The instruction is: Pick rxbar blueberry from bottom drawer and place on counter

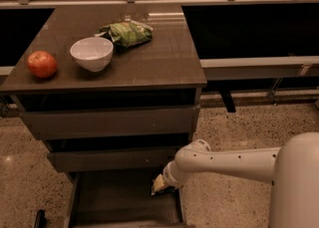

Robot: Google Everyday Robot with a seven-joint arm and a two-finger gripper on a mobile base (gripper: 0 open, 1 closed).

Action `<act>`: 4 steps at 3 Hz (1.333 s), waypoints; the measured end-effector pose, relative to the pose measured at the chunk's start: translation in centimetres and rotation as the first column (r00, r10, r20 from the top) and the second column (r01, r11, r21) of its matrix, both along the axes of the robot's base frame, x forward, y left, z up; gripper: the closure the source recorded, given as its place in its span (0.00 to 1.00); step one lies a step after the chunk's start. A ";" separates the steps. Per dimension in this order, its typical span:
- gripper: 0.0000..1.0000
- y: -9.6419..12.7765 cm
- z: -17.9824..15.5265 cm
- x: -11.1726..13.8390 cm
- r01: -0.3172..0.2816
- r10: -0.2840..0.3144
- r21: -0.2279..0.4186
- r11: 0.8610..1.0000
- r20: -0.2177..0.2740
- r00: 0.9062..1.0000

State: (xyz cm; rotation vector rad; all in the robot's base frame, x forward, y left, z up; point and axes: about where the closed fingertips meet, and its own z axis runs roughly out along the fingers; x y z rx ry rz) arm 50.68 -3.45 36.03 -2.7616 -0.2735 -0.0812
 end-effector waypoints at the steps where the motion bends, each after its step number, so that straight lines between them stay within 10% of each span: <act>1: 1.00 0.2 6.2 -1.5 -0.064 0.057 0.050 0.997 0.133 0.989; 3: 1.00 -2.5 22.0 -4.5 -0.196 0.188 0.005 0.981 0.258 0.948; 4: 1.00 -3.3 28.6 -0.6 -0.243 0.245 -0.041 0.969 0.257 0.935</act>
Offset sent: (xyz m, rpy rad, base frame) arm -0.0710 -0.0441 0.2789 0.0138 -0.3739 0.2149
